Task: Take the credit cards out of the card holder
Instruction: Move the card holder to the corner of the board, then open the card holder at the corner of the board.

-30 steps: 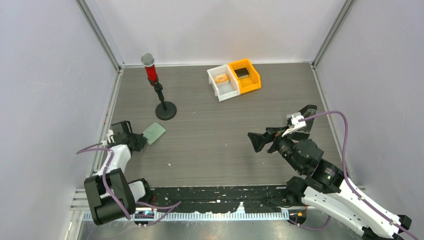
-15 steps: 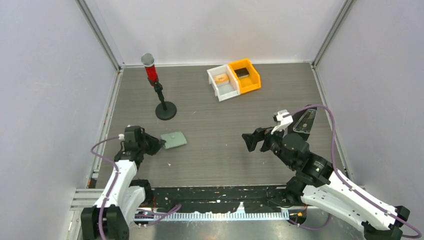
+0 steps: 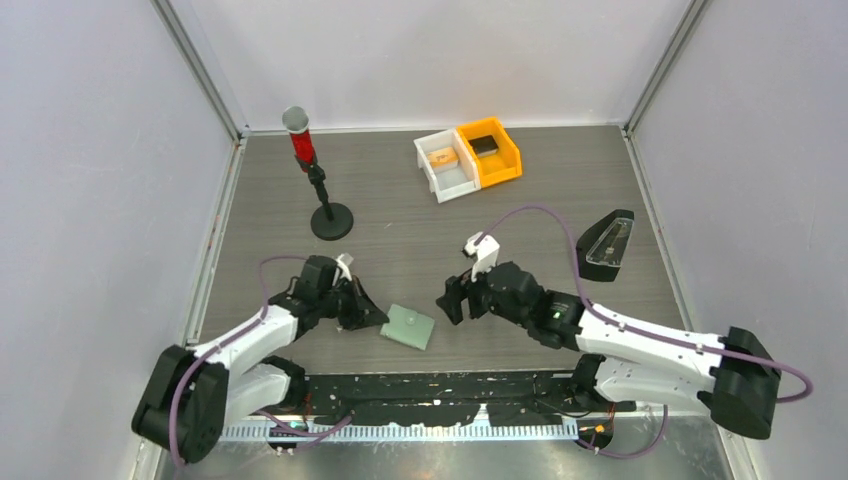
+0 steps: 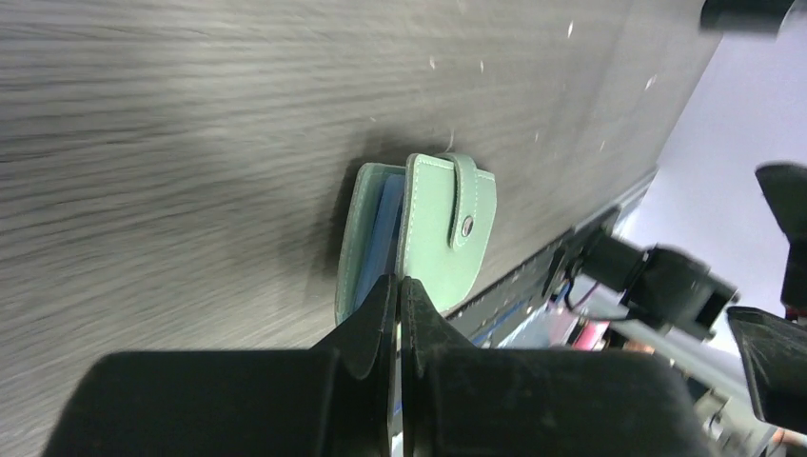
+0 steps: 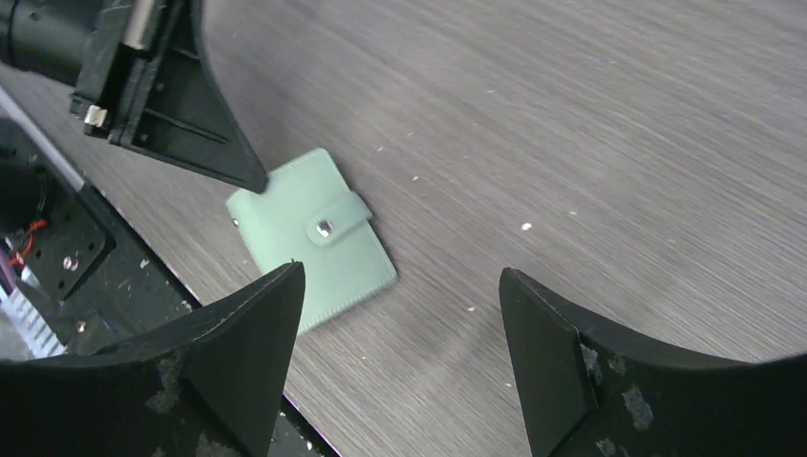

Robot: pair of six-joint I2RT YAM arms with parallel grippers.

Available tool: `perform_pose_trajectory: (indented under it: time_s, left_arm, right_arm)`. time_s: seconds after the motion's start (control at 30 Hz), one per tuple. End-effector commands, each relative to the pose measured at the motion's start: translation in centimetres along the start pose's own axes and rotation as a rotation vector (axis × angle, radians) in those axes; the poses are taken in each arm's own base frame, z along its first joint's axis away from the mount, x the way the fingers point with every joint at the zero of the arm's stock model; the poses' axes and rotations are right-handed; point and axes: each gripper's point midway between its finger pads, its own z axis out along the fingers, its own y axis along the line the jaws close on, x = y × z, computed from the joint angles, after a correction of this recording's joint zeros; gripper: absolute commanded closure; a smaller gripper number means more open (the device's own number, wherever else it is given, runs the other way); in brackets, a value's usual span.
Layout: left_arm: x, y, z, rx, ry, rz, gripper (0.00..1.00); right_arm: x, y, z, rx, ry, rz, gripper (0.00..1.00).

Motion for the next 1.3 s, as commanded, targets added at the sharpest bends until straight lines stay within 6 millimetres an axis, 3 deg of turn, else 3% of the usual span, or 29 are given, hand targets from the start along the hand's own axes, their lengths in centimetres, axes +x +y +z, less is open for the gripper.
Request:
perform_pose_trajectory:
  time_s: [0.0, 0.2, 0.4, 0.6, 0.8, 0.97, 1.27]
  left_arm:
    - [0.5, -4.1, 0.8, 0.146, 0.074, 0.155, 1.00]
    - [0.9, -4.5, 2.2, 0.196, 0.154, 0.167, 1.00]
    - [1.5, -3.6, 2.8, 0.187, 0.185, 0.175, 1.00]
    - [1.6, -3.3, 2.9, 0.181, 0.193, 0.172, 1.00]
    - [1.7, -3.1, 3.1, 0.176, 0.198, 0.163, 1.00]
    - [1.8, -3.0, 3.1, 0.172, 0.202, 0.144, 1.00]
    - [1.8, -3.5, 2.6, 0.175, 0.199, 0.149, 1.00]
  right_arm:
    - [-1.5, 3.2, 1.7, -0.140, -0.143, -0.052, 0.18]
    - [0.9, 4.3, 3.5, -0.219, -0.136, -0.096, 0.23]
    - [2.8, 2.8, 4.7, -0.159, -0.107, -0.209, 0.28]
    - [4.3, 4.2, 6.3, -0.223, -0.042, -0.193, 0.37]
    - [4.6, 4.7, 7.8, -0.211, 0.012, -0.187, 0.38]
    - [6.0, 4.6, 8.1, -0.196, 0.100, -0.173, 0.33]
    - [8.7, 4.5, 8.4, -0.203, 0.221, -0.165, 0.33]
